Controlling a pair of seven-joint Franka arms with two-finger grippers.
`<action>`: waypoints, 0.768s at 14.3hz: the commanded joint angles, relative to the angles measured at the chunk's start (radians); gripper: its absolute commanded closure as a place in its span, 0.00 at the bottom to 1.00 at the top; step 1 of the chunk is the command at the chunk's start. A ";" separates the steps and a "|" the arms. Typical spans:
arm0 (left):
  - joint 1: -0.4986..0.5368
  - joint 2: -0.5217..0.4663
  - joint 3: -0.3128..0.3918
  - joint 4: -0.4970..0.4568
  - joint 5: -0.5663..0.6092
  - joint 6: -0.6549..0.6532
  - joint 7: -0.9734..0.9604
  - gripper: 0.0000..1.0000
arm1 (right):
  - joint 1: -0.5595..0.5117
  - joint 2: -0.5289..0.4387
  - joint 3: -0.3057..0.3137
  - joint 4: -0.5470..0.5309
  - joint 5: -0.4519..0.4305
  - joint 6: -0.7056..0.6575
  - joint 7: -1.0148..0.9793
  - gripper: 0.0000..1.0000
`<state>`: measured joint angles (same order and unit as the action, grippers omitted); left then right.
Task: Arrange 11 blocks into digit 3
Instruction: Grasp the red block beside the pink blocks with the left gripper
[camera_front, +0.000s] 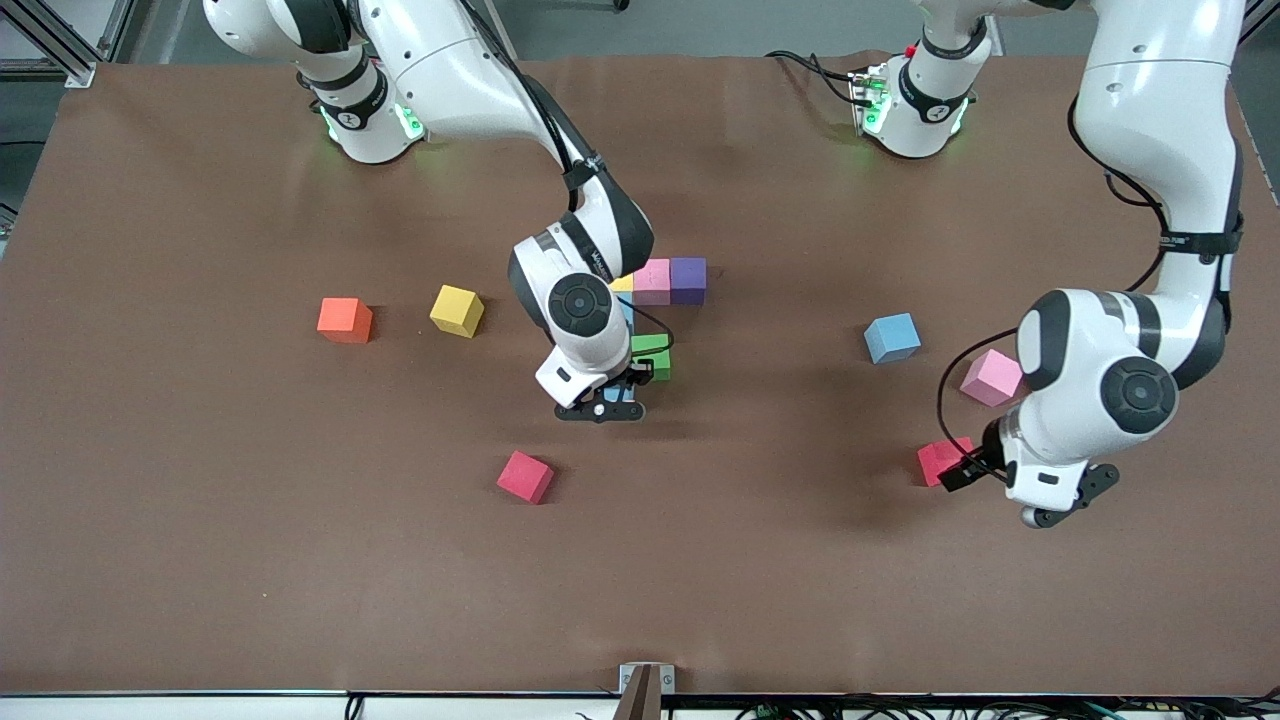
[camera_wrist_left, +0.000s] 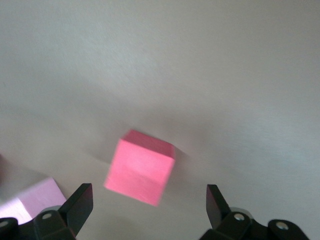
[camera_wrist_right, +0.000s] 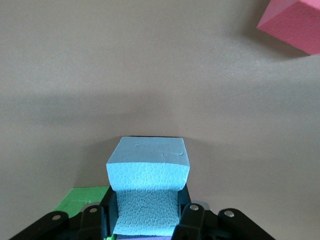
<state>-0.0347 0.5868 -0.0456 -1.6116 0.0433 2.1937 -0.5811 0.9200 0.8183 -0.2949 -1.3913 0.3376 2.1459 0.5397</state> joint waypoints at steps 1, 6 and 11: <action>0.004 0.077 -0.007 0.105 0.017 -0.018 0.063 0.00 | 0.008 0.008 -0.010 0.011 0.017 -0.006 0.010 0.98; 0.018 0.136 -0.007 0.122 0.010 -0.018 0.122 0.00 | 0.002 0.012 -0.010 0.009 0.014 -0.008 -0.009 0.98; 0.016 0.174 -0.014 0.124 0.000 -0.017 0.132 0.00 | -0.003 0.021 -0.010 0.009 0.004 -0.009 -0.018 0.98</action>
<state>-0.0248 0.7386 -0.0510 -1.5184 0.0433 2.1935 -0.4699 0.9206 0.8271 -0.3015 -1.3917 0.3371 2.1430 0.5357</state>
